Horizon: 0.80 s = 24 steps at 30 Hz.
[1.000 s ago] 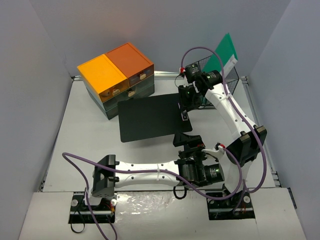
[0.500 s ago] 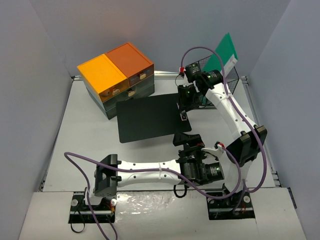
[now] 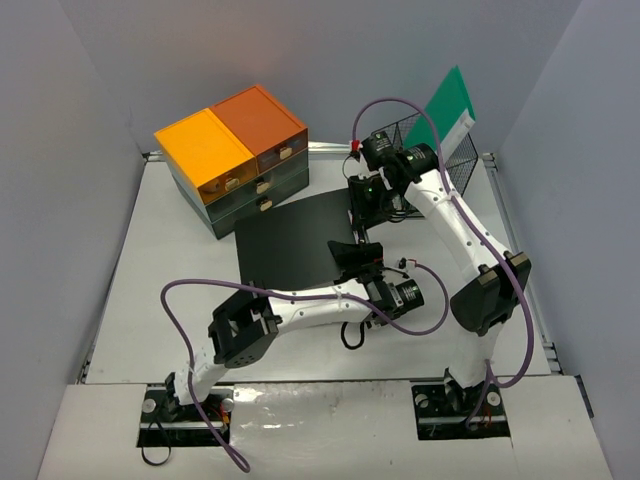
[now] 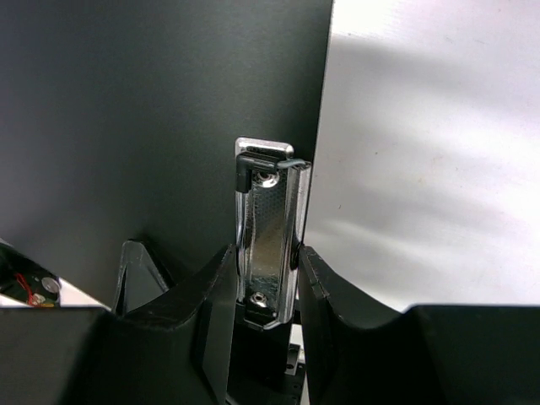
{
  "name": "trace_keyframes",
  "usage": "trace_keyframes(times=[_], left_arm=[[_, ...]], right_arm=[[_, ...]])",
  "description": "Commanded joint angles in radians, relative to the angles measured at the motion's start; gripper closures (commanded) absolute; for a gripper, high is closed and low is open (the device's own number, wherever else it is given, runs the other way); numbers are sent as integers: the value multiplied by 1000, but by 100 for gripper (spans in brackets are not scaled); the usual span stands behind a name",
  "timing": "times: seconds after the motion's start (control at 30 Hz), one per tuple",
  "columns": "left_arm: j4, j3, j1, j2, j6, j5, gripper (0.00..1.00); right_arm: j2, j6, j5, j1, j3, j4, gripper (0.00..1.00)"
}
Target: Organize the desk
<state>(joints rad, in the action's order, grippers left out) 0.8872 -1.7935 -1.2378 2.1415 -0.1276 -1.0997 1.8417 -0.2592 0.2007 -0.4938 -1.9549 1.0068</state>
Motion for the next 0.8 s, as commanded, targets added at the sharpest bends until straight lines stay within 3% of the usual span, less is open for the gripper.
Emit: trace_keyframes(times=[0.0, 0.17, 0.27, 0.4, 0.5, 0.63, 0.77], left_arm=[[-32, -27, 0, -79, -59, -17, 3], [-104, 6, 9, -119, -106, -38, 4], [-152, 24, 13, -128, -143, -81, 10], [-178, 22, 22, -137, -165, -125, 33], [-183, 23, 26, -144, -176, -144, 43], [-197, 34, 27, -164, -183, -171, 76], [-191, 37, 26, -172, -185, -192, 92]], right_arm=[[-74, -4, 24, -6, -5, 21, 100], [-80, -5, 13, -6, -5, 21, 100], [-81, -5, 13, -5, -12, 21, 100], [-84, -5, 11, -5, -14, 21, 100], [-87, -5, 9, -5, -10, 21, 100], [-85, -5, 7, -5, -16, 19, 100], [-84, -5, 2, -5, -19, 19, 100]])
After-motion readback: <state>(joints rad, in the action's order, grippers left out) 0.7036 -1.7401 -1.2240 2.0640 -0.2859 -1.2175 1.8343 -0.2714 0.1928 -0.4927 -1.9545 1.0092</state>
